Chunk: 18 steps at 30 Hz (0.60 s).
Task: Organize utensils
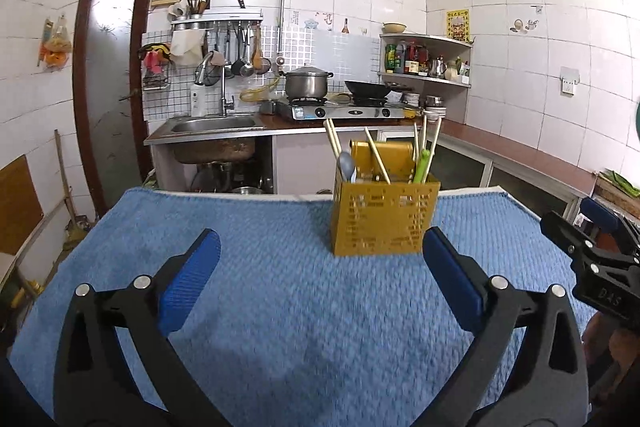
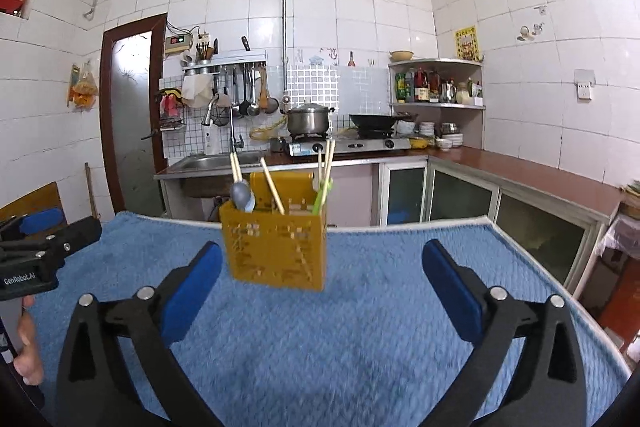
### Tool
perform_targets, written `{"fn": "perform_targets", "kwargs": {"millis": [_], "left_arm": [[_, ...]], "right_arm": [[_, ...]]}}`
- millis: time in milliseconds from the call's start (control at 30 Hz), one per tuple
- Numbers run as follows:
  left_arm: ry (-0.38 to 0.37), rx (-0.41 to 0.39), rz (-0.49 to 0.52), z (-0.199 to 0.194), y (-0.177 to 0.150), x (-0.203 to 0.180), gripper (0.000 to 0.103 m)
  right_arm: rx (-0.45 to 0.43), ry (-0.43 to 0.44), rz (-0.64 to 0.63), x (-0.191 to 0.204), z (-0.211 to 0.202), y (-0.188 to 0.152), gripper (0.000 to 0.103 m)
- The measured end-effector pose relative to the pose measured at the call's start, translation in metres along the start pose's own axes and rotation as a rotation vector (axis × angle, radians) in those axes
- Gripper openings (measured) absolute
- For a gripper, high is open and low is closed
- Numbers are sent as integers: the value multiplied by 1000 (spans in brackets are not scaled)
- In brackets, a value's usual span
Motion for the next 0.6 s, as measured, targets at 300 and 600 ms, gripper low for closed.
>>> {"fn": "perform_targets", "kwargs": {"millis": [300, 600], "left_arm": [[52, -47, 3, -29, -47, 8, 98], [46, -34, 8, -24, -76, 8, 98]], "right_arm": [[7, -24, 16, 1, -26, -50, 99], [-59, -35, -23, 13, -39, -63, 99]]}}
Point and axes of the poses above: each gripper's, at about its wrist camera, not at the fingertips, and z roughly the way its jaws point, x to its left, y to its top, the point moved 10 cm from there along z, roughly the way its jaws point, and after that the axes turned 11 degrees about -z, right-handed, at the moved point
